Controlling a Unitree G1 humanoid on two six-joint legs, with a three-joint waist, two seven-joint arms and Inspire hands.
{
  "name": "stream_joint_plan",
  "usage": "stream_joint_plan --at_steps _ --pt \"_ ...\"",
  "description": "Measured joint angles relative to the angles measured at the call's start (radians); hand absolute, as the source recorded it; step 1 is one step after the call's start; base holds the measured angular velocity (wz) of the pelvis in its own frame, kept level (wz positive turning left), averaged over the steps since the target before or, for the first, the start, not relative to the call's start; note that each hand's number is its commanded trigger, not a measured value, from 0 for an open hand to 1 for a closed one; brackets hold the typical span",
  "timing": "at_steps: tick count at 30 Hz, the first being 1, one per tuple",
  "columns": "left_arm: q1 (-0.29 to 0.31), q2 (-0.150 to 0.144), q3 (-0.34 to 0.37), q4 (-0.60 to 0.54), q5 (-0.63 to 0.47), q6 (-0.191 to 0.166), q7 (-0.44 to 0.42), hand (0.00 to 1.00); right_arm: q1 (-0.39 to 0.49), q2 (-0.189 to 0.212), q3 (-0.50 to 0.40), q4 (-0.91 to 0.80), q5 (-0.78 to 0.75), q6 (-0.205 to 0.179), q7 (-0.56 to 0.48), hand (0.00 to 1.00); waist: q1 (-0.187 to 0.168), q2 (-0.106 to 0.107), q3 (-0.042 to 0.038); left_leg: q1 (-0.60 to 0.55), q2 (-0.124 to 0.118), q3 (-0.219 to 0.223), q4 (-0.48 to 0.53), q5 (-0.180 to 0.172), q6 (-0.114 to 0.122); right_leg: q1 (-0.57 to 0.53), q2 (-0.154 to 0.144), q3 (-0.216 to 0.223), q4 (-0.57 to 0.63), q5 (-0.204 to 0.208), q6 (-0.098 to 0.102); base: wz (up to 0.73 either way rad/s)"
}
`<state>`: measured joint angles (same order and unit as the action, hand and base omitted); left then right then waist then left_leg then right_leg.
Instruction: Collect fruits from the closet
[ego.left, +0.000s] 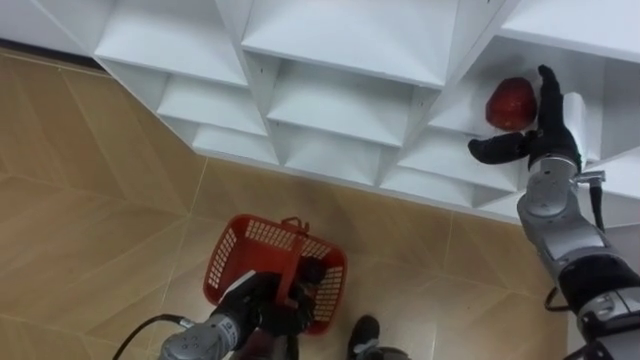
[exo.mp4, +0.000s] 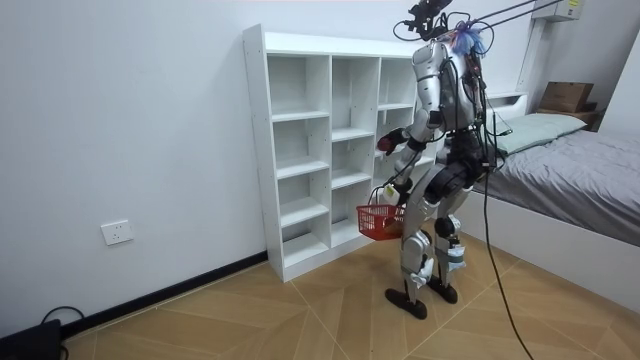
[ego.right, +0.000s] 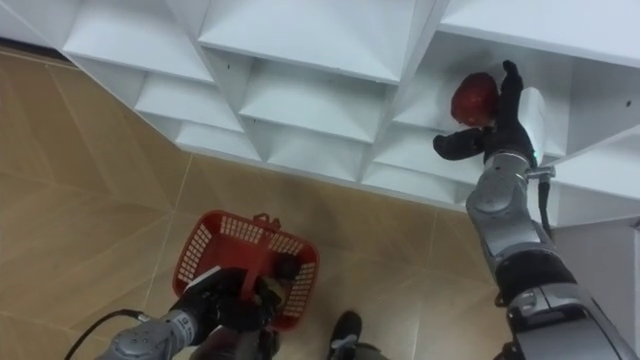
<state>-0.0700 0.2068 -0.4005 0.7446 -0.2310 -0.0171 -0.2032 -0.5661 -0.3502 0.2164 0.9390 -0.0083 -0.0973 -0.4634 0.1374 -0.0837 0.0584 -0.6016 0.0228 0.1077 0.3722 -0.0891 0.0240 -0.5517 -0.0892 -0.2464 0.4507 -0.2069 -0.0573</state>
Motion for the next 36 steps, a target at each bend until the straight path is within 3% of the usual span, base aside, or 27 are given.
stream_joint_plan --at_steps 5,6,7,8,19,36 --pt "0.0 0.008 -0.009 0.0 -0.002 0.0 0.016 1.0 0.0 0.0 0.008 -0.002 0.003 0.002 -0.004 0.0 0.0 0.0 0.0 -0.001 0.0 0.0 0.0 0.0 0.0 -0.002 0.0 0.0 0.001 0.0 0.0 0.0" --pt "0.0 0.008 -0.009 0.0 -0.005 0.0 0.019 1.0 -0.001 0.0 0.008 -0.002 0.003 0.002 -0.005 0.1 0.001 0.0 0.0 -0.002 0.0 0.001 0.0 0.0 0.0 -0.003 0.0 0.0 0.001 0.0 0.0 0.0" --pt "0.0 0.009 -0.01 0.0 -0.007 0.0 0.021 1.0 -0.001 0.0 0.008 -0.002 0.003 0.002 -0.005 0.5 0.001 0.0 0.0 -0.002 0.0 0.001 0.0 0.0 0.0 -0.003 0.0 0.0 0.001 0.0 0.0 0.0" --pt "0.0 0.009 -0.011 0.0 -0.008 0.0 0.022 1.0 -0.001 0.0 0.008 -0.002 0.003 0.002 -0.006 1.0 0.002 0.0 0.0 -0.002 0.0 0.001 0.0 0.0 0.0 -0.003 0.0 0.0 0.001 0.0 0.0 0.0" --pt "0.0 0.007 -0.03 0.004 -0.011 0.0 0.025 1.0 0.0 0.0 0.024 -0.028 -0.058 0.0 -0.04 1.0 -0.018 0.0 0.0001 0.0 0.0 -0.003 -0.003 0.0 0.0 -0.003 0.0 0.0 0.001 0.002 -0.001 0.0" --pt "-0.003 0.006 -0.053 0.004 -0.013 -0.003 0.025 1.0 -0.006 0.0 0.006 -0.033 -0.01 0.001 -0.058 1.0 -0.006 0.001 0.0 0.0 0.0 -0.003 -0.013 0.001 0.0 -0.004 0.002 0.001 0.0 0.002 -0.001 0.0"
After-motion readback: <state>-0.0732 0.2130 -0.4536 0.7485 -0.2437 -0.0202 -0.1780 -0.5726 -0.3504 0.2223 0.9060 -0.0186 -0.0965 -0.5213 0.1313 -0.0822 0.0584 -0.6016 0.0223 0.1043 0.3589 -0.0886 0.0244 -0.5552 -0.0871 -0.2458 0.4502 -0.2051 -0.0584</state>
